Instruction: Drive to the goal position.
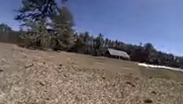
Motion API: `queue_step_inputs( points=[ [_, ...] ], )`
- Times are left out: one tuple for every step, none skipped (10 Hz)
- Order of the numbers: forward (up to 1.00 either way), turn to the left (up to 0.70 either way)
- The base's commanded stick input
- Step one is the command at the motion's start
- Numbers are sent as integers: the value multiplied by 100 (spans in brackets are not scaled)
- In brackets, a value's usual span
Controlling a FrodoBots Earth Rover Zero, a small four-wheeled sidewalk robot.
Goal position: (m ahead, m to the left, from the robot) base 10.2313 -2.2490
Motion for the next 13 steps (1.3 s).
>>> queue_step_inputs(
  points=[
    [70, 0],
    [70, 0],
    [70, 35],
    [70, 34],
    [70, 32],
    [70, 0],
    [70, 0],
    [70, 0],
    [70, 0],
    [70, 0],
    [70, 0],
    [70, 0],
    [70, 0]
  ],
)
